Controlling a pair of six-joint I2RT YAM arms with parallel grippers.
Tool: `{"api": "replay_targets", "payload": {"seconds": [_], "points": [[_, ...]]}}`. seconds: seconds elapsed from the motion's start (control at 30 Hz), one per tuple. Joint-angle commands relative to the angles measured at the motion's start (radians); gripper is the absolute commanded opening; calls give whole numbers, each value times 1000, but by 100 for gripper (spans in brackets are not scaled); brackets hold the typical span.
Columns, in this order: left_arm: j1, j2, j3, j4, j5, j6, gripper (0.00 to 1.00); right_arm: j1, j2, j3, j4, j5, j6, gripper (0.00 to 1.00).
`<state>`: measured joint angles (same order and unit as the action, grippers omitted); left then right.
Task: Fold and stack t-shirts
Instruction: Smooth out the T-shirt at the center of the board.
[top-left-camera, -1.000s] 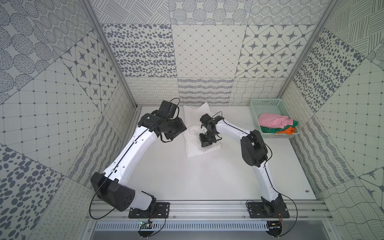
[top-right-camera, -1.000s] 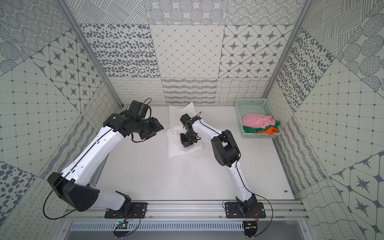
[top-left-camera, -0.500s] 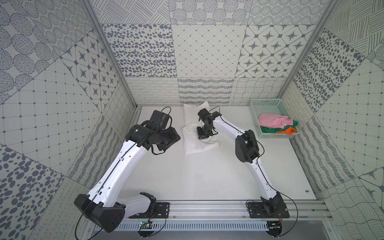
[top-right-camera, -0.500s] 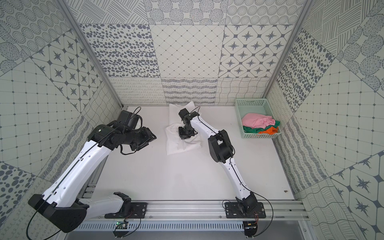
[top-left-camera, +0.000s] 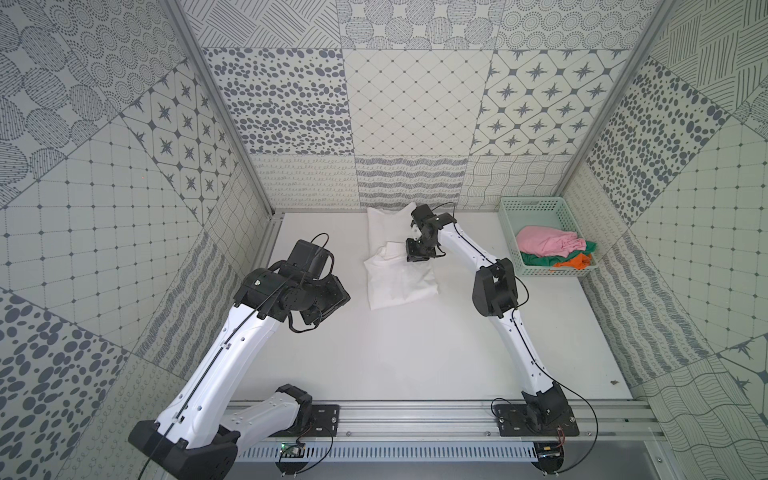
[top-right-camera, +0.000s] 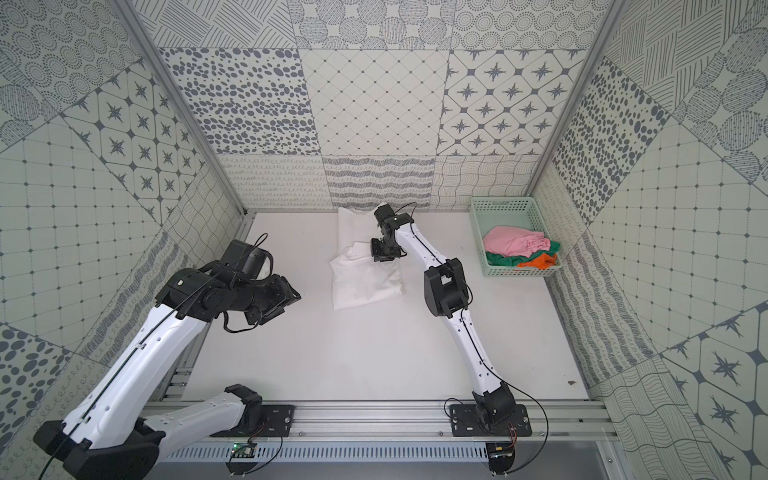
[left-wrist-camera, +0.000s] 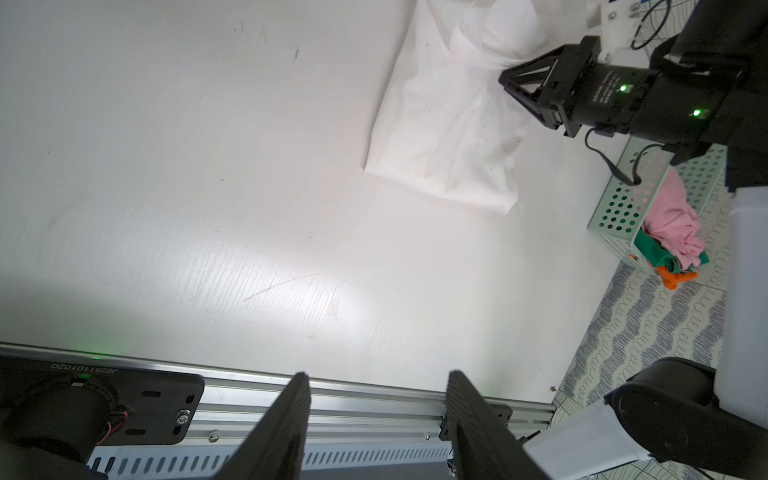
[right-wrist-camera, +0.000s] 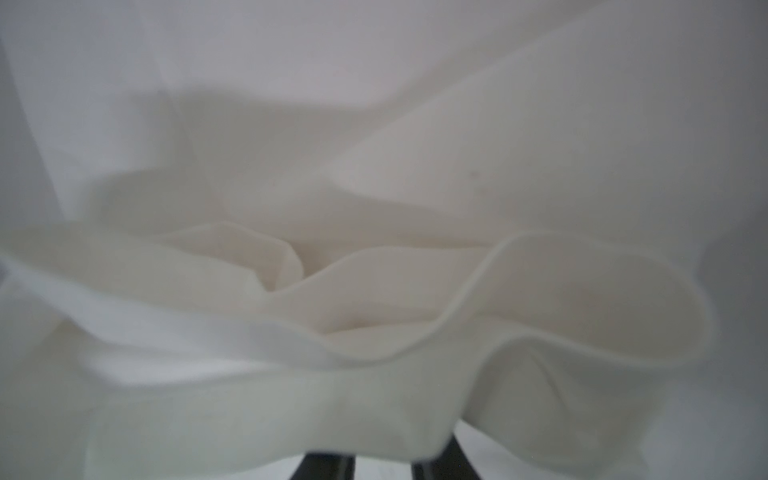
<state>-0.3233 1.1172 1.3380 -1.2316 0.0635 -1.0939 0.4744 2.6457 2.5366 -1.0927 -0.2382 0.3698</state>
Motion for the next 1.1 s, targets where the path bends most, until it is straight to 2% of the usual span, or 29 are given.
{"api": "replay_targets", "payload": {"seconds": [0.0,0.2,0.37,0.8,0.93,1.0,1.07], "points": [[1,-18,-33,-54,28,-25,54,-38,29,68,17,-35,-23,33],[0,-26,-65,-52,49,-25,54,-95,43,91,69,-120,-6,47],[0,-33,-87,-36,65,-24,55,-113,-17,4,71,-136,-15,50],[-3,-87,-214,132,117,-73,56,-65,-447,-639,118,-37,-60,51],[-6,-101,-237,153,127,-80,56,-55,-546,-754,136,-15,-52,50],[-7,-112,-247,157,127,-83,56,-44,-592,-804,145,-13,-42,47],[-8,-126,-254,159,126,-84,56,-27,-625,-848,157,0,-33,37]]}}
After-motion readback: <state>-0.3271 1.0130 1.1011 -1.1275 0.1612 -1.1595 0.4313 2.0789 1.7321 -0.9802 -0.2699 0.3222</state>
